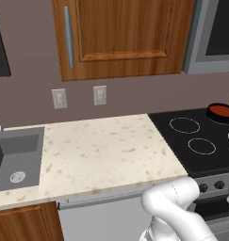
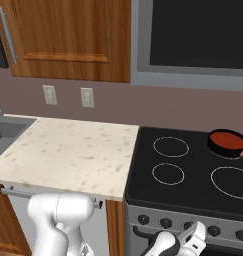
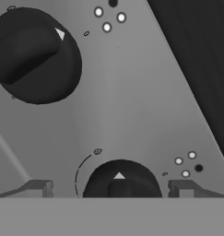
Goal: Wait until the marinara sauce is simmered to a deep red color and then turn off the stove.
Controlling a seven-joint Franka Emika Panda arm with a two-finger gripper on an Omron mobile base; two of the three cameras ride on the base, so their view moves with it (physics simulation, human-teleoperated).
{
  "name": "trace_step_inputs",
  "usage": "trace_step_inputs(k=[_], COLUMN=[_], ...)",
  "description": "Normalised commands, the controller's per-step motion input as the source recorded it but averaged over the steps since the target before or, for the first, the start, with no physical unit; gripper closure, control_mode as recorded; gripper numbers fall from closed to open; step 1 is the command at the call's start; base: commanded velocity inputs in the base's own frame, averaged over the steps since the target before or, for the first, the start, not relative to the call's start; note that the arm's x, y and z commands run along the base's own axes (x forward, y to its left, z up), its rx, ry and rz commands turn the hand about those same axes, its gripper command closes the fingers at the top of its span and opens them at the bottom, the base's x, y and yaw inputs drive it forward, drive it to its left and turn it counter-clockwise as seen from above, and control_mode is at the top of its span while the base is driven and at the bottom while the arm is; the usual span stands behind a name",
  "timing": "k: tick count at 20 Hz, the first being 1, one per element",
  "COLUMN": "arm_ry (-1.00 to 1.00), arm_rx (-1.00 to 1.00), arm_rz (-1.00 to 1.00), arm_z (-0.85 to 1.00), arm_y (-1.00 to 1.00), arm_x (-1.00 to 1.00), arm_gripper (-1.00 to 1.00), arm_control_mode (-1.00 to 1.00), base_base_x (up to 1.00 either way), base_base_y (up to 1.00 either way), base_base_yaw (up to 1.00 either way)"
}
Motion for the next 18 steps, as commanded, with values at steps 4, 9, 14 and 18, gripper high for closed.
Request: trace_step_inputs(k=[4, 9, 14, 18], arm_ry=[0.00, 0.00, 0.00, 0.00], arm_rx=[0.00, 0.00, 0.00, 0.00], arm_rz=[0.00, 0.00, 0.00, 0.00], arm_z=[-0.07, 0.00, 0.00, 0.00], arm_y=[-0.02, -0.04, 0.00, 0.00], arm_x=[0.01, 0.03, 0.00, 0.00], arm_gripper=[-1.00, -1.00, -1.00, -1.00], arm_control_mode=[-1.00, -1.00, -1.00, -1.00], base_base_x=[0.00, 0.00, 0.00, 0.00], base_base_y=[0.00, 0.00, 0.00, 0.00], base_base_yaw=[0.00, 0.00, 0.00, 0.00])
